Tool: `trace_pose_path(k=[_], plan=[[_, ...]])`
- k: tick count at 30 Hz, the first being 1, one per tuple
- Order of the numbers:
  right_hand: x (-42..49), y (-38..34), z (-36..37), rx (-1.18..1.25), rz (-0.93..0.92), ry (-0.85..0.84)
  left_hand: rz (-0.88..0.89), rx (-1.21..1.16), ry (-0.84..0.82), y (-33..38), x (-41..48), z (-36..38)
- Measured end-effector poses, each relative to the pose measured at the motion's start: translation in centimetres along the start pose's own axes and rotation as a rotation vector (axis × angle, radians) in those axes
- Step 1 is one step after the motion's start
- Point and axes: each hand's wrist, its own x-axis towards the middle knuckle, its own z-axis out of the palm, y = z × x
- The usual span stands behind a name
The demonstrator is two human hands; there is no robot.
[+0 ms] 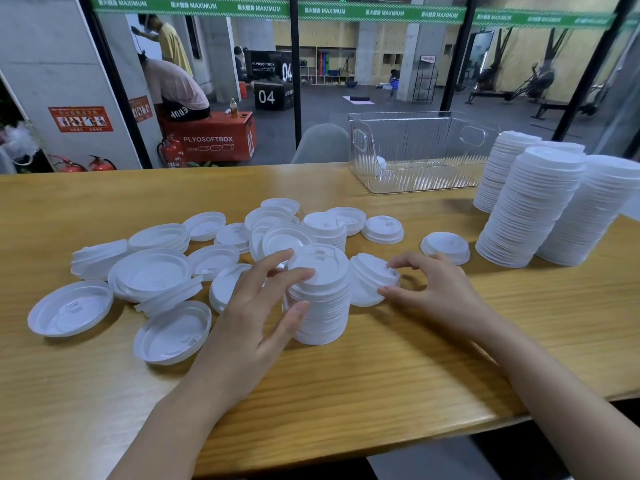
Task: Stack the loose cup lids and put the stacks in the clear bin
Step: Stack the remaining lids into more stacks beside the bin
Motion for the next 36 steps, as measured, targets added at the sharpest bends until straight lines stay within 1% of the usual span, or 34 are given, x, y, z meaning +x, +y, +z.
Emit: trace_pose_path(k=[3, 8, 11, 15, 17, 21, 24, 36], plan=[[0.1, 0.1, 0.1, 0.041, -0.001, -0.014, 0.006, 0.003, -0.003, 0.0, 0.0, 0.0], [0.3, -1.6, -0.5, 0.249, -0.038, 0.081, 0.012, -0.008, -0.002, 0.0, 0.0, -0.1], [0.3, -3.8, -1.1, 0.317, -0.138, 0.047, -0.004, -0.022, 0.028, 0.1, -0.1, -0.1], [0.1, -6.4, -1.0, 0.275, -0.302, -0.077, -0.036, -0.056, 0.095, 0.2, -0.2, -0.1], [0.1, -7.0, -0.6, 0.243, -0.341, -0.1, -0.023, -0.057, 0.132, 0.2, -0.2, -0.1], [0.2, -6.9, -0.1, 0.181, -0.367, -0.081, 0.012, -0.045, 0.161, 0.2, -0.1, -0.2], [0.2, -6.8, 0.1, 0.178, -0.385, -0.057, 0.046, -0.025, 0.156, 0.1, 0.0, -0.3], [-0.5, -6.9, 0.9, 0.134, -0.407, -0.005, 0.088, 0.037, 0.057, 0.0, 0.0, -0.1]])
